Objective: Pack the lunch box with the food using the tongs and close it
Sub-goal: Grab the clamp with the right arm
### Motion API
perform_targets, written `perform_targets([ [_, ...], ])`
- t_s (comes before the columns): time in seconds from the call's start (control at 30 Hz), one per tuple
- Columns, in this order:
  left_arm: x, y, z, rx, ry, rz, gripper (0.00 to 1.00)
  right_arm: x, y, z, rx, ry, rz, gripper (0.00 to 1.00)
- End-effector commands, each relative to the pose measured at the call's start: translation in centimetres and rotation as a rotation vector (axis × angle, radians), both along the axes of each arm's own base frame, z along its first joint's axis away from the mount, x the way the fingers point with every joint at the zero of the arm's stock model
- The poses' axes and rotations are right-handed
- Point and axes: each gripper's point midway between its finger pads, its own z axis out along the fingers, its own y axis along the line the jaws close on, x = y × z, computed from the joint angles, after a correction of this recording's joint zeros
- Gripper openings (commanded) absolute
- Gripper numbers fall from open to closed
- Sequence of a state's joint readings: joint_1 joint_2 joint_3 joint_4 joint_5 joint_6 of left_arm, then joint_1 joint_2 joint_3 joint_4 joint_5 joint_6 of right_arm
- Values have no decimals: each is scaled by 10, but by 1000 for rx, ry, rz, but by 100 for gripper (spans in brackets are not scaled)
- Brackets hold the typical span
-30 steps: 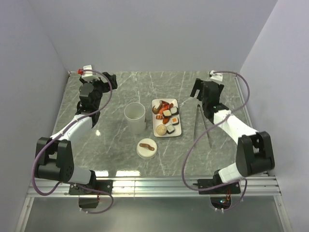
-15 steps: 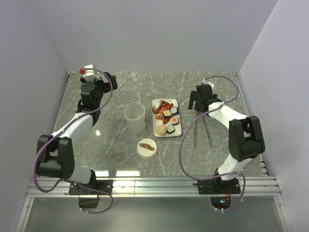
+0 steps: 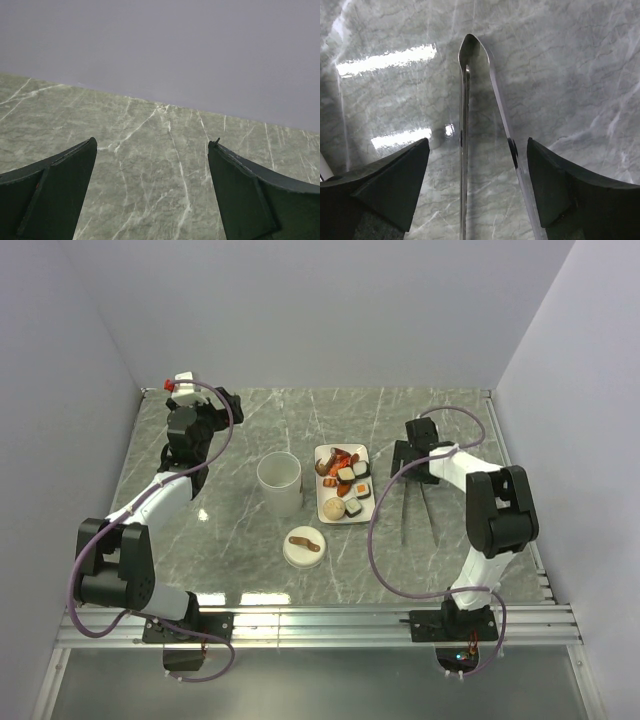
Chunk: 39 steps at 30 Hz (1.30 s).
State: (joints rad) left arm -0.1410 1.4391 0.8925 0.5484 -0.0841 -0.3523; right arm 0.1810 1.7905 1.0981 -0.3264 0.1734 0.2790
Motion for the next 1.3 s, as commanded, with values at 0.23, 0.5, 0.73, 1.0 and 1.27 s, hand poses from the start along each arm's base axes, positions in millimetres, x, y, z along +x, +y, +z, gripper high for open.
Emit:
perform_targets([
  [0.23, 3, -3, 22, 7, -54, -12, 99, 10, 4, -4, 37, 53, 17, 68],
  [0.5, 0, -3, 24, 7, -62, -16, 99, 11, -5, -3, -9, 49, -12, 41],
  [0.73, -1, -6, 23, 4, -62, -30, 99, 19, 14, 56, 12, -179, 34, 41],
  [1.0, -1, -8, 24, 3, -63, -41, 100, 19, 30, 124, -28, -422, 36, 42],
  [1.27, -3, -8, 28, 0, -75, -43, 99, 17, 49, 187, -64, -687, 16, 45],
])
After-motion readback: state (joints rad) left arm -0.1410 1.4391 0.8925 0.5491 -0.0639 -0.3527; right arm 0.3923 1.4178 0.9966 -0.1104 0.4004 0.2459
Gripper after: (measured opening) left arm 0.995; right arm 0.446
